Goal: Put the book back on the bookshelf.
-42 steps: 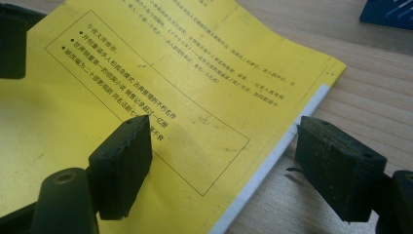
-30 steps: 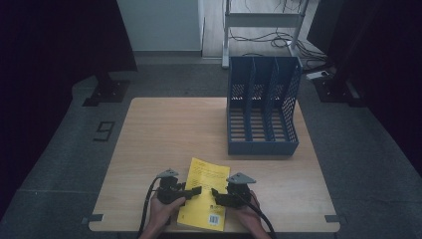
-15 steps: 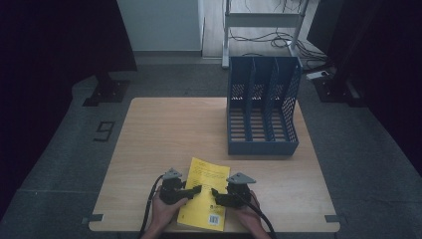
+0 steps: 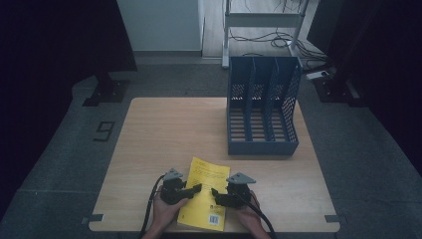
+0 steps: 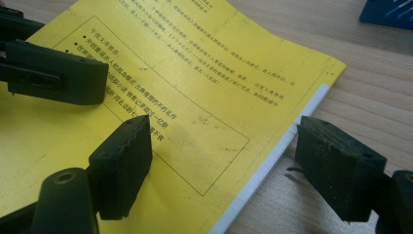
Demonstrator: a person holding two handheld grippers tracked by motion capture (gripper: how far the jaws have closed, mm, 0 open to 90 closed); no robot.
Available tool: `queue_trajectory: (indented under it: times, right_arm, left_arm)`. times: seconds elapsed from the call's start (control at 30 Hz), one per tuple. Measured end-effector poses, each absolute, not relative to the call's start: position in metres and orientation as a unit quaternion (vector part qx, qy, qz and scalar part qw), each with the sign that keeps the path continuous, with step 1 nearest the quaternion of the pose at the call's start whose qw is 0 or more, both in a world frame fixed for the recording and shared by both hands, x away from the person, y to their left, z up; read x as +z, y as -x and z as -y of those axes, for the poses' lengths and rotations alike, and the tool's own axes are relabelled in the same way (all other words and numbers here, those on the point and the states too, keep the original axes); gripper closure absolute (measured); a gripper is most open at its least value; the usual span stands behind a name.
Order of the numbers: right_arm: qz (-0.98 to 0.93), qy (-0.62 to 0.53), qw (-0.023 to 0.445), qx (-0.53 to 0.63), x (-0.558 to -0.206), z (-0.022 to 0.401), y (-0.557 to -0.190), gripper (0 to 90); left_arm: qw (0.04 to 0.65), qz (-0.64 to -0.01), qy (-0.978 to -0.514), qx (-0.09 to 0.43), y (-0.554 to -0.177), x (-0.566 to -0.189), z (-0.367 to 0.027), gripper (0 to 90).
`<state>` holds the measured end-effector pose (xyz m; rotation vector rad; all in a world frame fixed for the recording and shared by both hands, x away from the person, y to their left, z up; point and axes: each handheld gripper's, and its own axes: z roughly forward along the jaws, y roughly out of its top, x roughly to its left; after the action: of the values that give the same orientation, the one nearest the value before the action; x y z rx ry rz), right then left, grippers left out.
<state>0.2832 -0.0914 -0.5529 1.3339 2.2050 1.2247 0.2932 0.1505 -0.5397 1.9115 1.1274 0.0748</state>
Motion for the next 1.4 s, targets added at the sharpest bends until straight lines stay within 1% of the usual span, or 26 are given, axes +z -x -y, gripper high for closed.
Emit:
queue_trajectory:
  times: [0.13,0.3,0.4,0.63,0.87,1.4]
  right_arm:
    - [-0.765,-0.463,0.143,0.425,-0.553,0.091,-0.283,21.1]
    - [-0.764,-0.464,0.143,0.425,-0.553,0.091,-0.283,21.1]
    - [-0.764,-0.464,0.142,0.426,-0.553,0.092,-0.283,21.1]
    - [-0.764,-0.464,0.141,0.427,-0.553,0.092,-0.283,21.1]
    - [-0.762,-0.464,0.138,0.429,-0.553,0.093,-0.284,21.1]
    - [-0.762,-0.461,0.127,0.436,-0.553,0.096,-0.285,21.1]
  left_arm:
    - [0.446,-0.452,-0.772,0.032,-0.292,-0.539,-0.149,58.5]
    - [0.455,-0.445,-0.771,0.028,-0.292,-0.535,-0.150,68.1]
    - [0.456,-0.443,-0.772,0.028,-0.292,-0.533,-0.150,71.2]
    - [0.453,-0.439,-0.775,0.031,-0.291,-0.531,-0.149,73.3]
    - [0.459,-0.438,-0.773,0.020,-0.292,-0.526,-0.150,78.5]
    - [0.464,-0.435,-0.771,0.016,-0.292,-0.522,-0.149,80.8]
